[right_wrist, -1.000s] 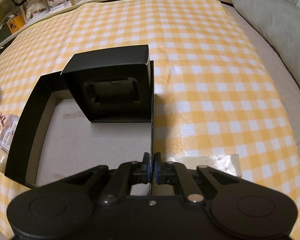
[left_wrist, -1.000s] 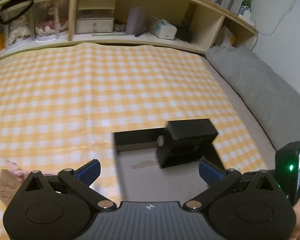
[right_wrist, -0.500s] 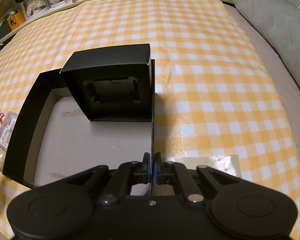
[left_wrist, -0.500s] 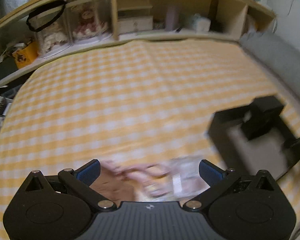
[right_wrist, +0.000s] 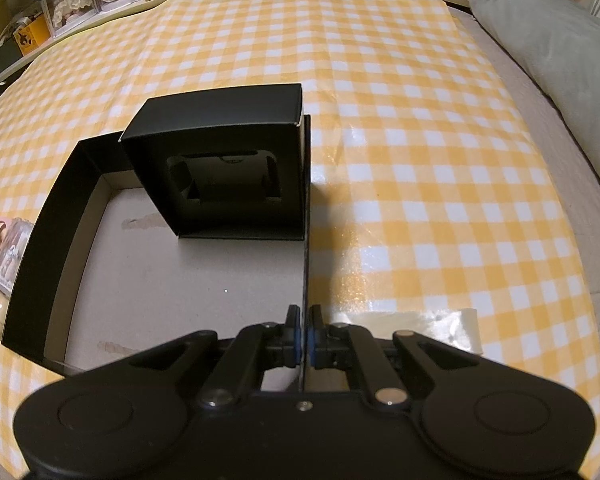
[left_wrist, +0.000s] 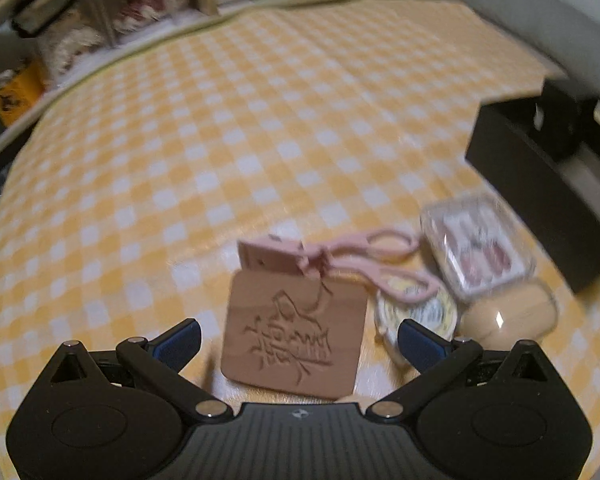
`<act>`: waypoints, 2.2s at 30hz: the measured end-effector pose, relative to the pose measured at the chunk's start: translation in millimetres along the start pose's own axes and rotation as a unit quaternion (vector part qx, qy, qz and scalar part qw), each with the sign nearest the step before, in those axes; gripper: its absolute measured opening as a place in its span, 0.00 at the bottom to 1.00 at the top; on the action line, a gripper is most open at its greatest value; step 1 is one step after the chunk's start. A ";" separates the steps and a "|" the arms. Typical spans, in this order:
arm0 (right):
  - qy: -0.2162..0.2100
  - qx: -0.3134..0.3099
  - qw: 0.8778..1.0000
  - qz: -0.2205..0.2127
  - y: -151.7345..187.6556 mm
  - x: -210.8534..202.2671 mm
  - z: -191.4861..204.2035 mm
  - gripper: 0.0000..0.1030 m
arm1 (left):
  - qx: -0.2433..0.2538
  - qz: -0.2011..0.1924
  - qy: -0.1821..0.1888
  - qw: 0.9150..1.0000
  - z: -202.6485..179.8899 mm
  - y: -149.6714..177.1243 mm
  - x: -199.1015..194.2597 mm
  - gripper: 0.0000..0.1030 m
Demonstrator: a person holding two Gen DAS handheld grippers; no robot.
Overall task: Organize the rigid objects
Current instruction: 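Grasp the engraved wooden tag with the left tool, then carry the wooden tag with the left tool over the tray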
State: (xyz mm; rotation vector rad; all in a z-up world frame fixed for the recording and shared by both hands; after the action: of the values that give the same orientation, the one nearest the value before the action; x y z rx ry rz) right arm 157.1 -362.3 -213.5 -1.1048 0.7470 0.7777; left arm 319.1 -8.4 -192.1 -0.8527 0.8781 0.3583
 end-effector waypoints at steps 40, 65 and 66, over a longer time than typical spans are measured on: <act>0.001 -0.001 1.000 0.002 -0.7 0.2 1.0 0.04 | -0.232 0.001 0.080 0.970 -129.3 -100.2 -88.2 0.79; 0.001 -0.002 1.000 0.005 1.5 2.0 -1.5 0.04 | -0.285 -0.007 0.061 0.957 -171.1 -145.1 -42.9 0.79; 0.001 -0.003 1.000 0.006 1.7 2.9 -0.9 0.04 | -0.286 -0.006 0.063 0.956 -172.6 -144.5 -43.7 0.79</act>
State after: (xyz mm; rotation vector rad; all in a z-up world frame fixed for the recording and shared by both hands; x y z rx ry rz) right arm 157.1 -362.3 -216.9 -1.1072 0.7548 0.7885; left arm 287.8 -230.5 -144.9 -1.4275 0.8981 0.5671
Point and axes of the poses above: each gripper's, at about its wrist camera, not at the fingertips, and x roughly the way its jaws point, z to its left, y to its underside, the point moved 8 cm from there along x, roughly the way its jaws point, and after that the axes turned 15 degrees about -y, right-handed, at the moved point
